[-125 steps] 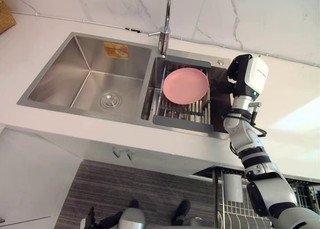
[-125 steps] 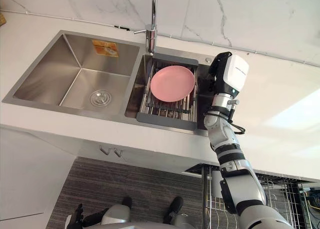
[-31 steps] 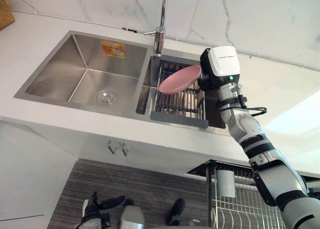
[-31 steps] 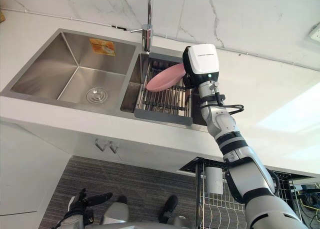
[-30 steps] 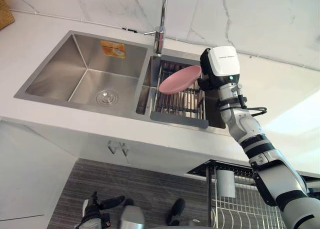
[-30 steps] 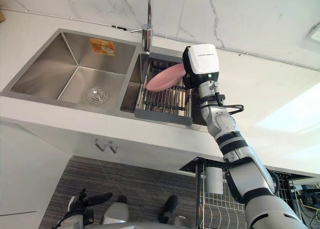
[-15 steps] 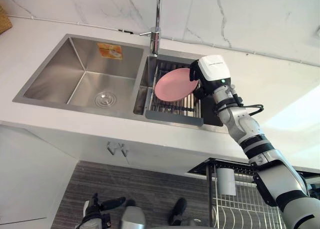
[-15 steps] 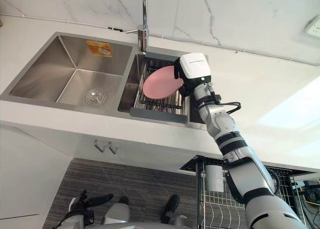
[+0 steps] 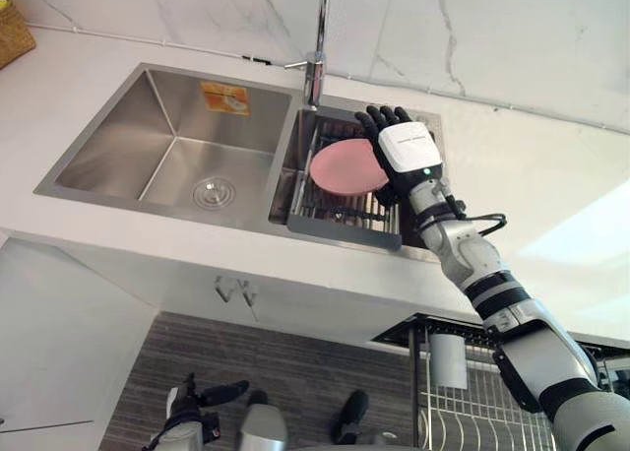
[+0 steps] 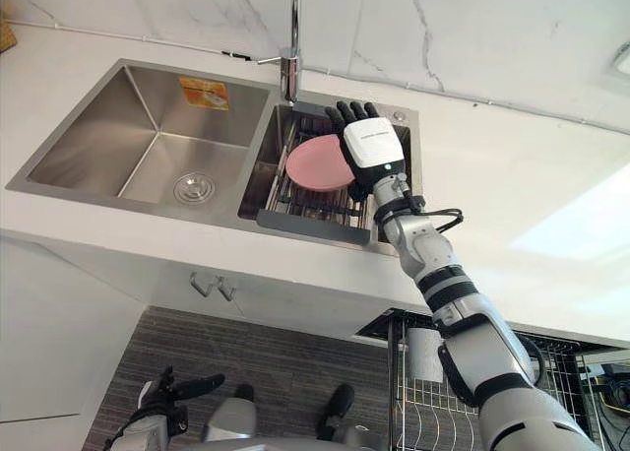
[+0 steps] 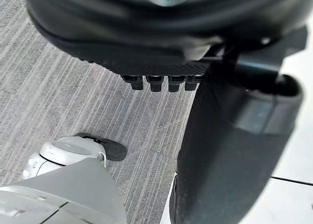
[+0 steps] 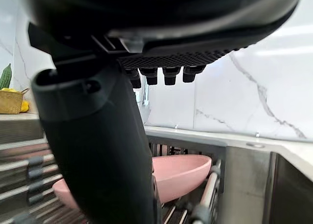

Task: Walk over to the sink, pick up the cup, carry it to the dishwasher, place the cup inside the dishwasher, then close the dishwasher door

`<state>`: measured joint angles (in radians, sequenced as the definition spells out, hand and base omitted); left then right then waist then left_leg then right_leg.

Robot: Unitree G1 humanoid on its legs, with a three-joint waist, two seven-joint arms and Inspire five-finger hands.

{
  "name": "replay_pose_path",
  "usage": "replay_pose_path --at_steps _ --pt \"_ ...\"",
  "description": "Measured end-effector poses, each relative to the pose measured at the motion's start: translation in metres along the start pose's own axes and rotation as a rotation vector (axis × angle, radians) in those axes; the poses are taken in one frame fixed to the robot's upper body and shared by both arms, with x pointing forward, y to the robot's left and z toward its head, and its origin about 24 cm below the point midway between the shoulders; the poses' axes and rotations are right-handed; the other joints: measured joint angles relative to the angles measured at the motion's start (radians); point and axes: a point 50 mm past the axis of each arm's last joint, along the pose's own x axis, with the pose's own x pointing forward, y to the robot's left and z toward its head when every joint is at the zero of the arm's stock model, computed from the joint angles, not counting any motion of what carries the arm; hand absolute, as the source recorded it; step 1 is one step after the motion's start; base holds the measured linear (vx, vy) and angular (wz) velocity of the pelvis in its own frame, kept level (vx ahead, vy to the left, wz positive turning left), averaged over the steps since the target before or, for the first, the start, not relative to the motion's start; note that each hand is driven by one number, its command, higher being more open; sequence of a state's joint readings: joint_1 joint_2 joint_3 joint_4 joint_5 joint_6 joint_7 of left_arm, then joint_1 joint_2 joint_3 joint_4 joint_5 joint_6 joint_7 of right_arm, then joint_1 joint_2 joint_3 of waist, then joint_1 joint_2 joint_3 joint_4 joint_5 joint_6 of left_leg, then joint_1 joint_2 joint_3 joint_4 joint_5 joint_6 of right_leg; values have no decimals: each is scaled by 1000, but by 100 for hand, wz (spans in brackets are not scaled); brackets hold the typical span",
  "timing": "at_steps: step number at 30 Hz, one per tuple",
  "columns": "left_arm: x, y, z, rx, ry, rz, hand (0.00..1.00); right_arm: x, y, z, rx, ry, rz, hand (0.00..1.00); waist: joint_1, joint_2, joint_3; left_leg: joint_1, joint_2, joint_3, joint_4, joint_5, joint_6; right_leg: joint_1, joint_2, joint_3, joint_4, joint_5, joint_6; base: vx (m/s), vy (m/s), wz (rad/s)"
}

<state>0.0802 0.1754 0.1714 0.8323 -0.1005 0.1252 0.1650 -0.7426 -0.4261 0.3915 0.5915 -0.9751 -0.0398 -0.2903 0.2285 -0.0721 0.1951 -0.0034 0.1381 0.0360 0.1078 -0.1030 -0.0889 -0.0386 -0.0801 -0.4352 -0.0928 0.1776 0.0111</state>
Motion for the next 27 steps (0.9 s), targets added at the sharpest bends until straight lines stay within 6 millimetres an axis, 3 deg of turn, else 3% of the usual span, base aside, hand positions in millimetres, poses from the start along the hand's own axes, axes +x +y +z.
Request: replay_pose_path --at_steps 5,12,18,21,22,27 --pt "1 -1 4 -2 -5 -3 100 -4 15 5 18 -1 116 100 6 -1 0 -10 0 -4 0 0 0 -7 0 -4 0 0 0 0 0 1" --pt "2 -3 9 -3 -14 -7 100 -6 22 11 52 -22 172 100 7 -12 -8 -14 0 -8 2 0 0 -8 -1 -7 0 1 0 0 0 0" --pt "2 -5 11 -3 -16 -11 100 -17 43 14 74 12 255 100 4 -25 -13 7 -5 -4 -8 1 0 7 -5 -6 0 -2 3 0 0 0" --pt "2 -4 10 -1 -10 -10 100 -17 44 14 70 26 259 100 3 -27 -12 13 -10 -2 -21 4 2 8 -10 -4 0 -7 9 0 0 0" --pt "2 -4 10 0 -5 -9 100 -17 45 15 61 30 261 0 3 -29 -11 14 -10 -2 -24 6 2 7 -10 -4 0 -7 9 0 0 0" --pt "2 -3 8 3 8 -9 100 -18 49 17 23 33 276 0 4 -45 -10 19 -11 -2 -38 9 2 7 -10 -6 0 -7 9 7 4 0"
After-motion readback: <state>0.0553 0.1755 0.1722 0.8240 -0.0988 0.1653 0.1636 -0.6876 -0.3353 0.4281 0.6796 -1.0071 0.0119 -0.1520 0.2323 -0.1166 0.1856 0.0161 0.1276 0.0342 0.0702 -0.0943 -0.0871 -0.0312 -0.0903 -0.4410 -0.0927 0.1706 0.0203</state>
